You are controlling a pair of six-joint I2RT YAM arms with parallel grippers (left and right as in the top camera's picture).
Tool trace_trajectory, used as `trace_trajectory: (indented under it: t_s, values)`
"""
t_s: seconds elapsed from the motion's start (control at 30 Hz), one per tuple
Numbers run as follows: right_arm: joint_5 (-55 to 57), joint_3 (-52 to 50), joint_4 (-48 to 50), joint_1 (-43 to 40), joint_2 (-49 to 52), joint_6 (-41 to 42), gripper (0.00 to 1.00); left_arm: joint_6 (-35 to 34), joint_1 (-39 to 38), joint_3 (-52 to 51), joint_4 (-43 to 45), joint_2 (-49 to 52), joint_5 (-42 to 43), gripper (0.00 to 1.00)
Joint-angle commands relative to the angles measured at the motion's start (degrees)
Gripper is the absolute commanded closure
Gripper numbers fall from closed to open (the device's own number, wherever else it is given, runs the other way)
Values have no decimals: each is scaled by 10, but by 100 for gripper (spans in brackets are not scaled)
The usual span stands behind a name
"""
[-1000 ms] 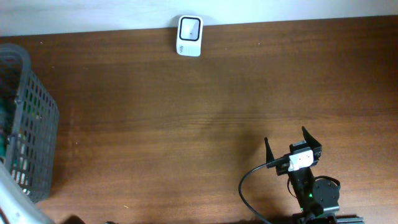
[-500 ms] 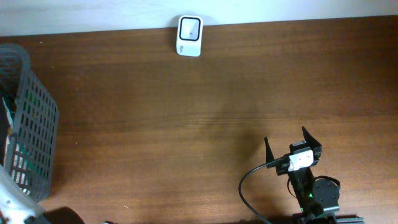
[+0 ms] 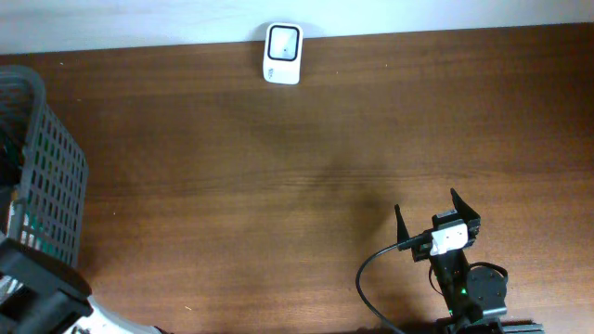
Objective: Scan the item barcode
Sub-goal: 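Lift the glove pack out and place it on the table center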
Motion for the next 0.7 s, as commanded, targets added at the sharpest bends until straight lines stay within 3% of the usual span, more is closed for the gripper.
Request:
trace_trajectory:
  t_s: [0.0,0.07,0.27,0.3,0.33,0.53,0.67]
  values:
    - [-7,-3,-2,5,-5,6,2,8,4,-6,-12,42,28,24]
    - [-7,-3,-2,5,-5,6,2,8,4,-6,-29,67,28,27]
    - [-7,-3,-2,5,-5,6,2,8,3,-6,-47,104,28,63]
    - [-7,-3,-2,5,-5,6,2,8,4,-6,-49,104,27,87]
    - [-7,-3,-2,5,-5,6,2,8,4,-6,-50,104,27,100]
    - [-7,-3,-2,5,-5,6,2,-2,3,64,-90,77,28,100]
    - [-7,-3,-2,5,-5,6,2,-57,1,161,-94,-23,49,100]
